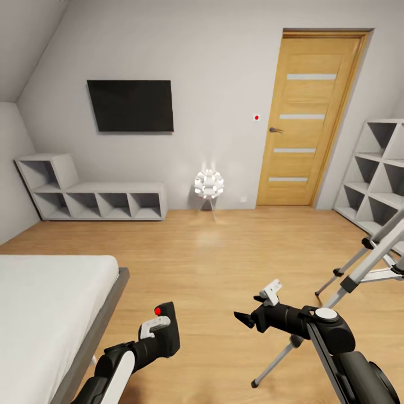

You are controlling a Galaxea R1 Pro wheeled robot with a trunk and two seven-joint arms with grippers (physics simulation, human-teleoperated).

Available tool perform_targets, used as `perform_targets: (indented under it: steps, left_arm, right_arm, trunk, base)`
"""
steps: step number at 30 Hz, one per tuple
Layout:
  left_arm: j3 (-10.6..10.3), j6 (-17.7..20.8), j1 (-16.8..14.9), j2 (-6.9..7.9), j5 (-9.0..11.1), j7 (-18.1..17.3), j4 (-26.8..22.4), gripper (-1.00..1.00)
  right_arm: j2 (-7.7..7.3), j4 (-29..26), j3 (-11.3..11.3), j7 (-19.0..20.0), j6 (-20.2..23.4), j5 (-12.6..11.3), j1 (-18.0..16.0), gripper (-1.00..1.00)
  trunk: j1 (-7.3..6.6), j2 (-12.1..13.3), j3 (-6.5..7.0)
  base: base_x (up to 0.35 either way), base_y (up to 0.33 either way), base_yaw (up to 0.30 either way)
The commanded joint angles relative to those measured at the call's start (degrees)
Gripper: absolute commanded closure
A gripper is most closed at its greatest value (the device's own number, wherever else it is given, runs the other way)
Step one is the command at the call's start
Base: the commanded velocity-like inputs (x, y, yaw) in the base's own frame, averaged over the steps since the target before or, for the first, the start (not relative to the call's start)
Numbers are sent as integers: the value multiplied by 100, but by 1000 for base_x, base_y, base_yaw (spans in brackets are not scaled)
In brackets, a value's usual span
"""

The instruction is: Attach the digital camera to the camera tripod in the bedroom.

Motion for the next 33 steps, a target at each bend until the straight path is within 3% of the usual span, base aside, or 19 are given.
perform_targets:
  steps: [1,16,26,33]
  left_arm:
    - [4,-17,-3,8,73,27,8,100]
    - [-4,-345,-3,35,52,58,90,100]
    - [-3,-396,-3,7,38,71,212,100]
    - [3,-406,-3,18,52,66,243,100]
  right_arm:
    - [-1,-7,-22,47,9,60,-5,-100]
    - [-4,-7,-140,108,78,20,-9,-100]
    - [-7,-7,-169,850,51,13,1,-100]
    - [-8,-7,-182,1048,35,16,2,-100]
  trunk:
    - [-23,39,13]
    - [-353,640,282]
    - [-573,1042,462]
    - [-726,1322,587]
  base:
    - [0,0,0]
    - [0,0,0]
    - [0,0,0]
    - [0,0,0]
